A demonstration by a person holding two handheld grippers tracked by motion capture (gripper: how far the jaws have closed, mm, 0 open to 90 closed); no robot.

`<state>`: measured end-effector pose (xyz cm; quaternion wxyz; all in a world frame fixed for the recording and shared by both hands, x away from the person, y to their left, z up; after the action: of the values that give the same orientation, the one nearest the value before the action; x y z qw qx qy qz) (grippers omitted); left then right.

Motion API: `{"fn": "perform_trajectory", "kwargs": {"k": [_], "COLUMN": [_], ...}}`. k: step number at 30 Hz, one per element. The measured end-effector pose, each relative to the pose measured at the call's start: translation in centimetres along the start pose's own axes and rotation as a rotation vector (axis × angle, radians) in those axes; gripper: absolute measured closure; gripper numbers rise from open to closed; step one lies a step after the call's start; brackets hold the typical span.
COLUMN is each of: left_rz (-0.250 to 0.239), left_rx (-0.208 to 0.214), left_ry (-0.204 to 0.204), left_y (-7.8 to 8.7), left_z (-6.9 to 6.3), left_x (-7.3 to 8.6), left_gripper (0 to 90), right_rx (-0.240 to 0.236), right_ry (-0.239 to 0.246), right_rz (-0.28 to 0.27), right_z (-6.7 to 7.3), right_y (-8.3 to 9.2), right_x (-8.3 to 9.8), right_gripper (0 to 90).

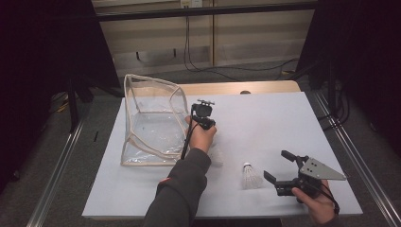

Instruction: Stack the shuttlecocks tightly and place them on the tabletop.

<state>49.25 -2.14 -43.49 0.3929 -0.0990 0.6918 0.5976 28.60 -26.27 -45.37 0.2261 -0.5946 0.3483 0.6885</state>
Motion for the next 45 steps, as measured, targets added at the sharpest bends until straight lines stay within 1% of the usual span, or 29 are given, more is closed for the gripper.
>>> {"fn": "perform_trajectory", "kwargs": {"k": [2, 3, 6, 7, 10, 12, 13, 14, 17, 18, 20, 22, 23, 25, 26, 31, 32, 35, 39, 41, 42, 45], "left_rz": [-0.004, -0.006, -0.017, -0.025, -0.041, -0.058, -0.06, -0.065, -0.086, -0.096, -0.101, -0.104, -0.104, -0.108, -0.106, -0.104, -0.101, -0.103, -0.116, -0.111, -0.106, -0.097], "left_rx": [-0.011, -0.008, -0.036, -0.044, -0.055, -0.052, -0.052, -0.054, -0.047, -0.035, -0.035, -0.031, -0.033, -0.017, -0.012, 0.011, 0.016, 0.025, 0.042, 0.041, 0.048, 0.053], "left_ry": [-0.006, -0.013, -0.026, -0.023, -0.024, -0.018, -0.02, -0.031, -0.046, -0.045, -0.06, -0.066, -0.063, -0.04, -0.035, -0.028, -0.032, -0.024, -0.012, -0.016, -0.01, -0.019], "left_y": [-0.1, -0.2, -0.3, -0.4, -0.5, -0.6, -0.7, -0.8, -1.1, -1.2, -1.4, -1.4, -1.4, -1.5, -1.5, -1.5, -1.5, -1.6, -1.5, -1.5, -1.5, -1.5], "left_z": [0.0, 0.0, 0.3, 0.4, 0.6, 0.6, 0.6, 0.6, 0.5, 0.4, 0.4, 0.2, 0.2, 0.2, 0.2, -0.1, -0.1, -0.2, -0.5, -0.5, -0.6, -0.8], "left_x": [0.0, -0.1, -0.3, -0.4, -0.7, -0.9, -0.9, -0.9, -0.9, -0.9, -0.9, -0.9, -0.9, -0.9, -0.9, -0.9, -1.0, -1.0, -1.2, -1.2, -1.2, -1.1], "left_gripper": [81.9, 82.0, 82.5, 82.8, 83.4, 83.6, 83.6, 83.6, 83.6, 83.6, 83.6, 83.2, 82.9, 81.4, 80.9, 79.8, 79.1, 77.8, 75.9, 75.2, 74.8, 74.9], "right_rx": [0.002, 0.0, 0.001, 0.0, 0.0, 0.001, 0.0, -0.001, -0.001, 0.0, -0.001, -0.001, -0.001, 0.0, -0.001, 0.0, 0.0, -0.003, -0.002, 0.001, 0.0, -0.001], "right_ry": [0.0, -0.003, -0.002, -0.004, -0.004, -0.003, -0.004, -0.004, -0.006, -0.006, -0.004, -0.005, -0.006, -0.003, -0.003, -0.003, -0.002, -0.001, 0.0, -0.001, -0.001, -0.001], "right_rz": [0.001, 0.001, -0.001, -0.002, -0.002, -0.003, -0.002, -0.002, -0.002, -0.001, 0.001, 0.001, 0.002, 0.002, 0.002, 0.002, 0.003, 0.0, 0.001, 0.003, 0.003, 0.002], "right_z": [0.0, 0.0, 0.0, 0.0, 0.0, 0.0, 0.0, -0.1, 0.0, 0.0, -0.1, -0.1, -0.1, -0.1, -0.1, -0.1, -0.1, 0.0, -0.1, -0.1, -0.1, 0.0], "right_y": [0.0, 0.0, 0.0, 0.0, 0.0, 0.0, 0.0, 0.0, 0.0, 0.0, 0.0, 0.0, 0.0, 0.0, 0.0, 0.0, 0.0, 0.0, 0.0, 0.0, 0.0, 0.0], "right_x": [0.0, 0.0, 0.0, 0.0, 0.0, 0.0, 0.0, 0.0, 0.0, 0.0, 0.1, 0.1, 0.1, 0.1, 0.1, 0.1, 0.1, 0.0, 0.0, 0.1, 0.1, 0.0], "right_gripper": [3.1, 3.1, 3.1, 3.1, 3.2, 3.1, 3.1, 3.1, 3.1, 3.1, 3.1, 3.1, 3.1, 3.1, 3.1, 3.1, 3.2, 3.1, 3.2, 3.2, 3.2, 3.2]}}
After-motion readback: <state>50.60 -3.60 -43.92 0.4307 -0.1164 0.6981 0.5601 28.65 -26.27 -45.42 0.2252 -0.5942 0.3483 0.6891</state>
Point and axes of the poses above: each handheld gripper's, and its own axes: y roughly backward along the jaws, x roughly out of its underside, z roughly to its left, the point moved 4 cm from there along -y, roughly forward along the jaws, and after that the axes turned 4 degrees about -x, right-handed, at the moved point
